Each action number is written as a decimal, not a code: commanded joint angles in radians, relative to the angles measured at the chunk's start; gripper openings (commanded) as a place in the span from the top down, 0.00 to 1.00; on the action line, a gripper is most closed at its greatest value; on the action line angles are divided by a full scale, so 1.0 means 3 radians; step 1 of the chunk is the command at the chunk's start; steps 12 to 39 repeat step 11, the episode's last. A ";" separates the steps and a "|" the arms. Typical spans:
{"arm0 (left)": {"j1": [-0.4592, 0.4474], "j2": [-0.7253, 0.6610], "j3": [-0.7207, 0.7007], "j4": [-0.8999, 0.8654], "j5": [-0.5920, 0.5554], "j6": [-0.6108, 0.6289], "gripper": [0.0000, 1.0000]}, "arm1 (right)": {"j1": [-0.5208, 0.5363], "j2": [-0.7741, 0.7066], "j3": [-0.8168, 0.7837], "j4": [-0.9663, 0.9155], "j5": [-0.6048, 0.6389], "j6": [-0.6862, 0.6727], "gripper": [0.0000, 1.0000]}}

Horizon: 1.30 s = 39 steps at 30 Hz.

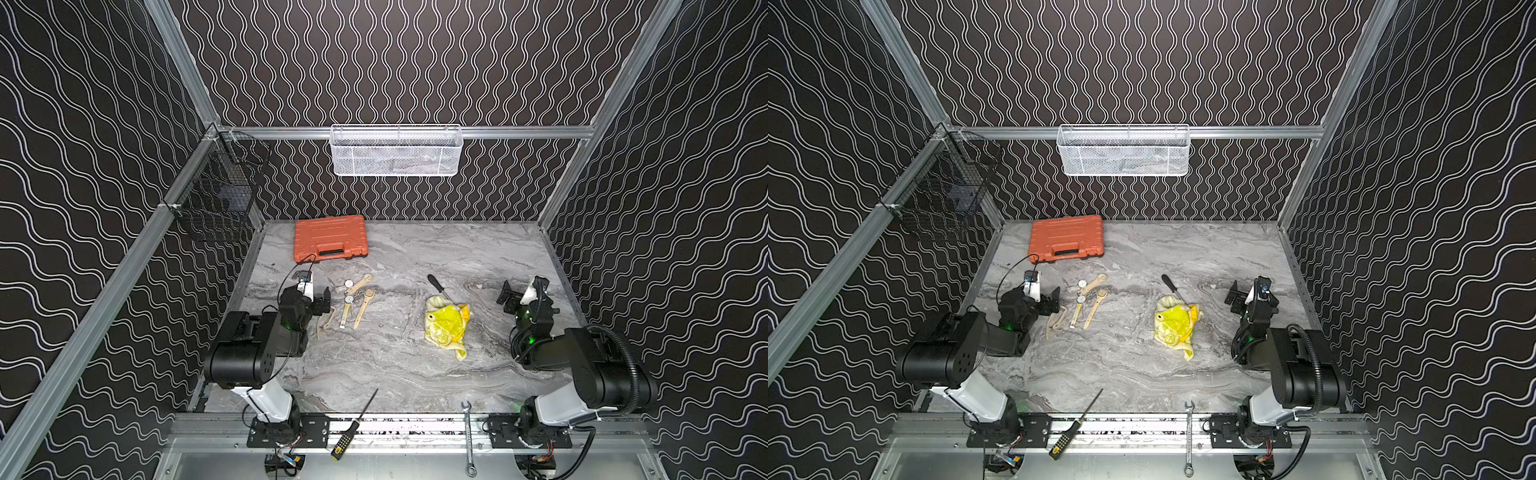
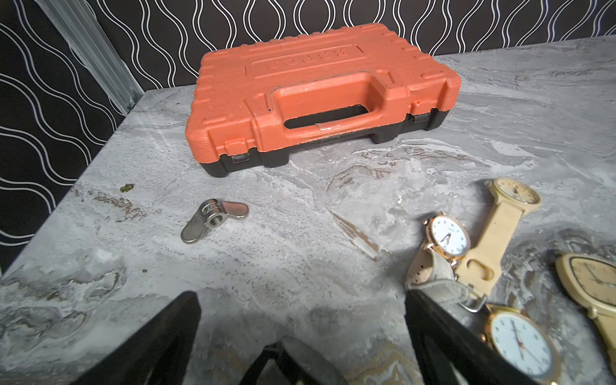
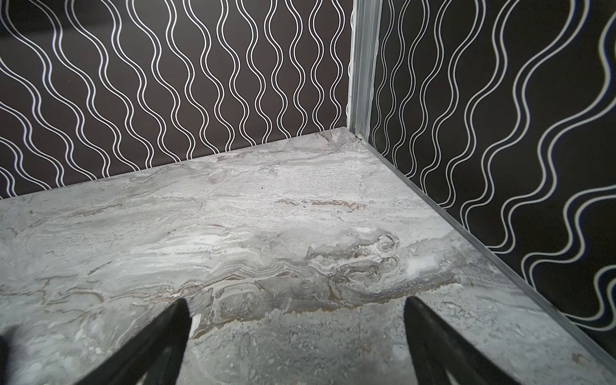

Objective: Wipe the watch dial
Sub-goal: Reset both arms

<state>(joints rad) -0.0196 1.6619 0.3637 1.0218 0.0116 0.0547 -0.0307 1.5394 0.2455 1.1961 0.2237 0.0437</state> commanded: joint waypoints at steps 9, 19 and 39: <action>0.0003 -0.0002 0.0016 0.0030 0.0038 0.0017 0.01 | 0.0019 0.0012 0.0010 0.0061 0.0024 -0.0034 0.00; 0.0002 0.0002 0.0019 0.0034 0.0038 0.0022 0.01 | 0.0020 0.0002 0.0011 0.0058 0.0024 -0.0031 0.00; 0.0002 0.0002 0.0019 0.0034 0.0038 0.0022 0.01 | 0.0020 0.0002 0.0011 0.0058 0.0024 -0.0031 0.00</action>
